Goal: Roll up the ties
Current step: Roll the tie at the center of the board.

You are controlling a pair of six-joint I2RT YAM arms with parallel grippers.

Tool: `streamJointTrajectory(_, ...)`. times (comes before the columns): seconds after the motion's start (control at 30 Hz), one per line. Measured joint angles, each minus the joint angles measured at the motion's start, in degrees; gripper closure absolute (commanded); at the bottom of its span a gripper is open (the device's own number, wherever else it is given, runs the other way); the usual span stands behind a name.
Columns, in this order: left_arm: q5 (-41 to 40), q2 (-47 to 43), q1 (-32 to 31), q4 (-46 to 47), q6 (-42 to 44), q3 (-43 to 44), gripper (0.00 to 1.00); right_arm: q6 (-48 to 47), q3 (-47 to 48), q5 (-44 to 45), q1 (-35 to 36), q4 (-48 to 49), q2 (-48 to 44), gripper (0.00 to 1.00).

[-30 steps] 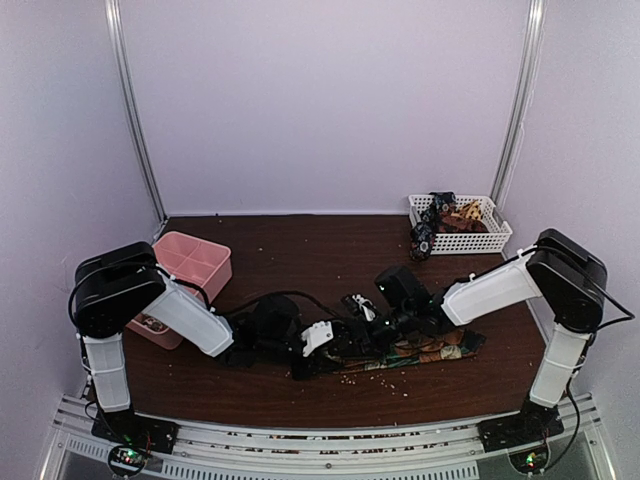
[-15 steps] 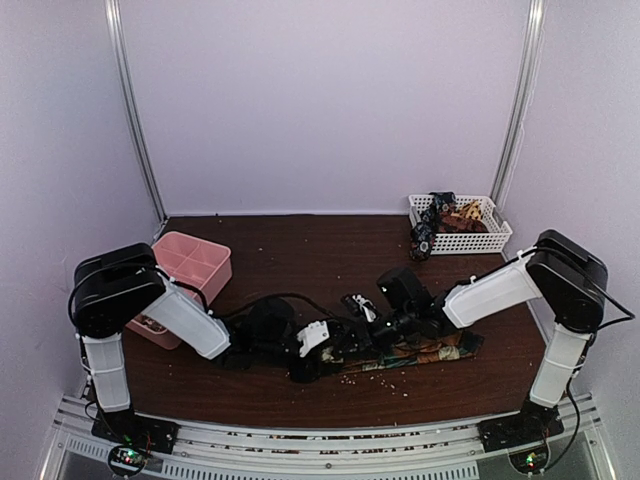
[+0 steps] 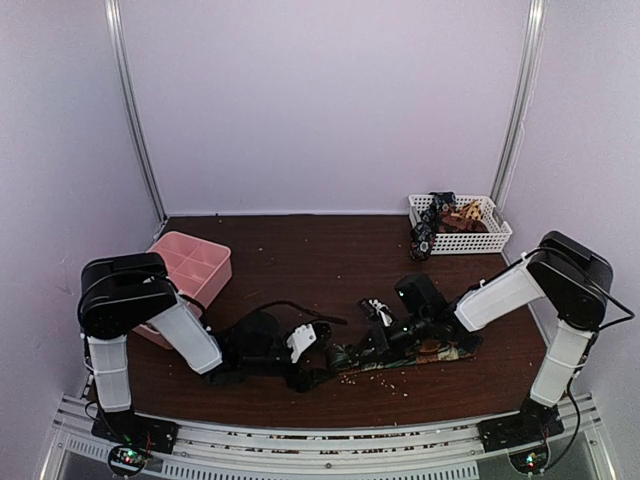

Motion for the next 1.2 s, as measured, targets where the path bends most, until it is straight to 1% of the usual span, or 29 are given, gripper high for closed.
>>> streamJointTrajectory(0.13, -1.6, 3.1, -1.8, 2.5, -0.9, 2.0, 0.21, -1.0, 0.0, 0.0, -0.2, -0.3, 0.4, 1.00)
streamJointTrajectory(0.27, -2.7, 4.3, -2.5, 3.8, -1.0, 3.7, 0.23, -1.5, 0.4, 0.0, -0.4, -0.6, 1.2, 1.00)
streamJointTrajectory(0.6, -2.4, 5.7, -2.5, 2.8, 1.1, 6.4, 0.29, -2.4, 0.5, 0.1, -0.4, -1.2, 1.2, 1.00)
streamJointTrajectory(0.67, -2.2, 5.9, -2.5, 1.9, 1.7, 7.2, 0.33, -2.5, 0.5, 0.1, -0.4, -1.2, 1.2, 1.00)
streamJointTrajectory(0.8, -1.3, 6.4, -2.6, 0.6, 2.7, 9.0, 0.54, -2.5, 0.5, 0.2, -0.4, -1.2, 1.2, 1.00)
streamJointTrajectory(0.83, -0.9, 6.6, -2.6, 0.3, 3.0, 9.4, 0.57, -2.5, 0.5, 0.2, -0.4, -1.3, 1.2, 0.99)
streamJointTrajectory(0.9, -0.4, 6.7, -2.9, -0.3, 3.1, 9.7, 0.64, -2.5, 0.5, 0.2, -0.4, -1.4, 1.2, 0.92)
streamJointTrajectory(0.97, -0.2, 6.7, -3.0, -0.6, 3.1, 9.8, 0.67, -2.5, 0.5, 0.4, -0.5, -1.7, 0.9, 0.77)
streamJointTrajectory(1.03, 0.2, 6.6, -3.0, -0.9, 3.1, 9.8, 0.68, -2.9, 0.3, 1.5, -0.7, -3.3, -0.4, 0.62)
streamJointTrajectory(1.07, 0.4, 6.5, -3.0, -1.0, 2.8, 9.8, 0.68, -3.1, 0.0, 2.0, -1.0, -4.5, -1.3, 0.57)
streamJointTrajectory(1.13, 0.7, 6.2, -3.0, -1.0, 2.5, 9.5, 0.68, -3.1, -0.4, 2.6, -1.0, -6.6, -3.6, 0.52)
streamJointTrajectory(1.2, 1.0, 5.6, -3.0, -1.8, 2.2, 9.1, 0.68, -3.4, -0.7, 3.5, -1.0, -9.0, -6.9, 0.51)
